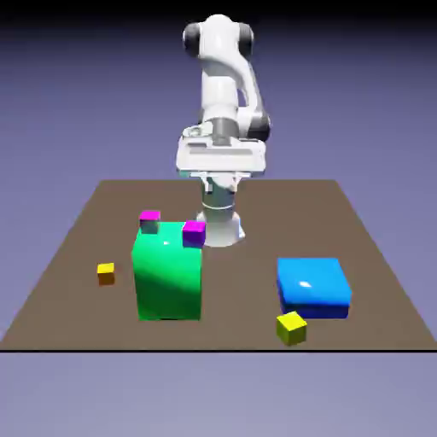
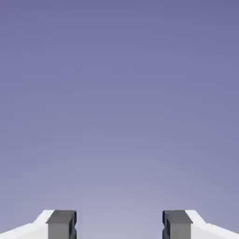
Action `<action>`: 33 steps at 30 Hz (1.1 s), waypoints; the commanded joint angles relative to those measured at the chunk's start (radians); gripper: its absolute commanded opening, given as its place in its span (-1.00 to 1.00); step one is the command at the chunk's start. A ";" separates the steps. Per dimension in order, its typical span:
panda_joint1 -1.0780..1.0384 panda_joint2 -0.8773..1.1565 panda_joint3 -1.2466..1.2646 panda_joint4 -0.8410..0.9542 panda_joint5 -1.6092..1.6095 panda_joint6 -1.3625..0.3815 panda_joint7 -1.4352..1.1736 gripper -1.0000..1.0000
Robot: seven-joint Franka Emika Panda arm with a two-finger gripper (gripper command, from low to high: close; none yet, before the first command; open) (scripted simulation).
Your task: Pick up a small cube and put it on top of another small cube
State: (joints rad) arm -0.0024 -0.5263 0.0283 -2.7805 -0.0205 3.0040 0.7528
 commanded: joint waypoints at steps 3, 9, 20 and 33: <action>-0.036 0.109 0.070 0.073 -0.051 -0.082 0.029 0.00; -0.108 0.326 0.211 0.220 -0.153 -0.246 0.088 0.00; -0.240 0.725 0.470 0.488 -0.340 -0.547 0.196 0.00; -0.395 1.196 0.775 0.806 -0.561 -0.903 0.324 0.00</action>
State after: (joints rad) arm -0.3976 0.6697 0.8030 -1.9746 -0.5815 2.1012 1.0763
